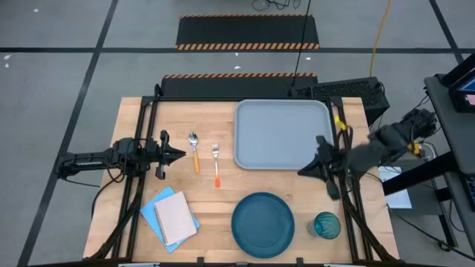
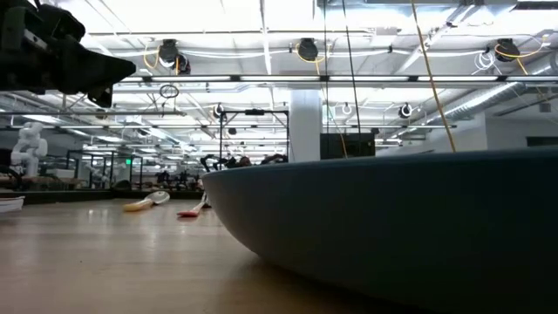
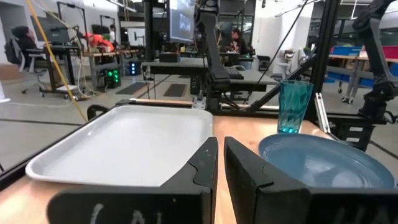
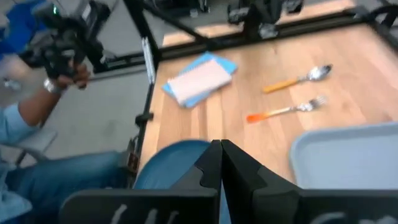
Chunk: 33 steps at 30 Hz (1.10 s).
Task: Pick and place plate/cup/fork/spoon on tray
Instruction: Put the blue glass on the gray tray
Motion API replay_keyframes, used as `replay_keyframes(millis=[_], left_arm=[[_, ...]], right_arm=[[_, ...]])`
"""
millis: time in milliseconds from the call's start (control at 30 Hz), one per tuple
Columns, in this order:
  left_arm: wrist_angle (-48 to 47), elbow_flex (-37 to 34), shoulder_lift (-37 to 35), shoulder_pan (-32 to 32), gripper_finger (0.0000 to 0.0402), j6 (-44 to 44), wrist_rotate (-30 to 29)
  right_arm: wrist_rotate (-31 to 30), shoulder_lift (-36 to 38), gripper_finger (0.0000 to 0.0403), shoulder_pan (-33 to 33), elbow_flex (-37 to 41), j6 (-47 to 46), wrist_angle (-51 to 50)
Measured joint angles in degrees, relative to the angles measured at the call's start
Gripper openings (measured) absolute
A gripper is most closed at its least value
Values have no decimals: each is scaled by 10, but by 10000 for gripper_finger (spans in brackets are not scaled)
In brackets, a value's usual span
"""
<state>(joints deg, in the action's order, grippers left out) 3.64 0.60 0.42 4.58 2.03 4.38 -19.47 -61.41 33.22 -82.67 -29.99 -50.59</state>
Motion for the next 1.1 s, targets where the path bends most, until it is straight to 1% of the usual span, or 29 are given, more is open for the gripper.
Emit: replay_keyframes(millis=[200,400,600,700,900,1000,1100], left_arm=[[0,0,0,0,33,15,0],[0,0,0,0,33,33,0],[0,0,0,0,33,67,0],[0,0,0,0,33,75,0],[0,0,0,0,33,75,0],[0,0,0,0,33,84,0],[0,0,0,0,33,107,0]], right_arm=[[0,-63,0,87,-39,-95,-49],[8,-115,0,142,-70,-250,-154],[86,-162,0,174,-78,-371,-202],[129,-182,0,190,-78,-418,-204],[196,-208,1,217,-78,-492,-203],[213,-218,13,229,-78,-505,-189],[213,-223,40,238,-78,-508,-176]])
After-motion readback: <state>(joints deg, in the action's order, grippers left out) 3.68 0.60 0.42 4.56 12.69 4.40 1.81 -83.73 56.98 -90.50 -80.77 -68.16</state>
